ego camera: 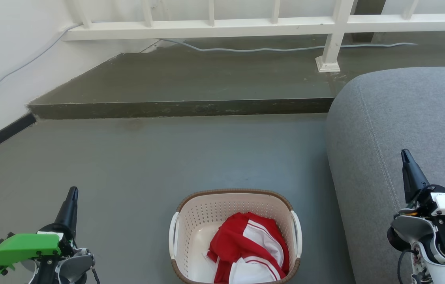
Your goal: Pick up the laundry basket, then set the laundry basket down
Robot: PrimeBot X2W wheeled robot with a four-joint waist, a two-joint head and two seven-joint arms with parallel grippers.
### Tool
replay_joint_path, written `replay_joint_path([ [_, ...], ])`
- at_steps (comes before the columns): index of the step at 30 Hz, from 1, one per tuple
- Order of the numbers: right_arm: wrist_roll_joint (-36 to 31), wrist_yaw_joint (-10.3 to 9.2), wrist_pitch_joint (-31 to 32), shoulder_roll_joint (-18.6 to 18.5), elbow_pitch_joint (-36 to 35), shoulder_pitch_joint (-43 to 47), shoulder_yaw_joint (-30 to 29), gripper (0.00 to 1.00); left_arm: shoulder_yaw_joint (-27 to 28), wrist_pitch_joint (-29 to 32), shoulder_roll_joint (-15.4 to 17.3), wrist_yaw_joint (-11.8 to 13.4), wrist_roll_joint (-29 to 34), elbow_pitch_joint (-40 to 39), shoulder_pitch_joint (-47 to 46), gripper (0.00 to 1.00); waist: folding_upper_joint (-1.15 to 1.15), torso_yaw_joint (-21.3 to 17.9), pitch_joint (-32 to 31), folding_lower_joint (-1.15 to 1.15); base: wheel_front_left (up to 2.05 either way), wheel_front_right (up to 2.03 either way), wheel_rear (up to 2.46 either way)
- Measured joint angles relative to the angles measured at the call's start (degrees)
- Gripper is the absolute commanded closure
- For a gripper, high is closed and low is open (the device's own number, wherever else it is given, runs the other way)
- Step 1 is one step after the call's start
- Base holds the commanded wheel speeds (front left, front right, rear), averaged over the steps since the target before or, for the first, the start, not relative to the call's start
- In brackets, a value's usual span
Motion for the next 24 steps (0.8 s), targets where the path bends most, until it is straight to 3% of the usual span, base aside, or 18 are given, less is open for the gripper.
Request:
replay_joint_path([
  [24,0.0,0.0,0.0,0.0,0.0,0.0,0.0,1.0,0.1,0.0,0.0,0.0,0.0,0.0,0.0,1.0,0.0,0.0,0.0,0.0,0.0,0.0,0.0],
])
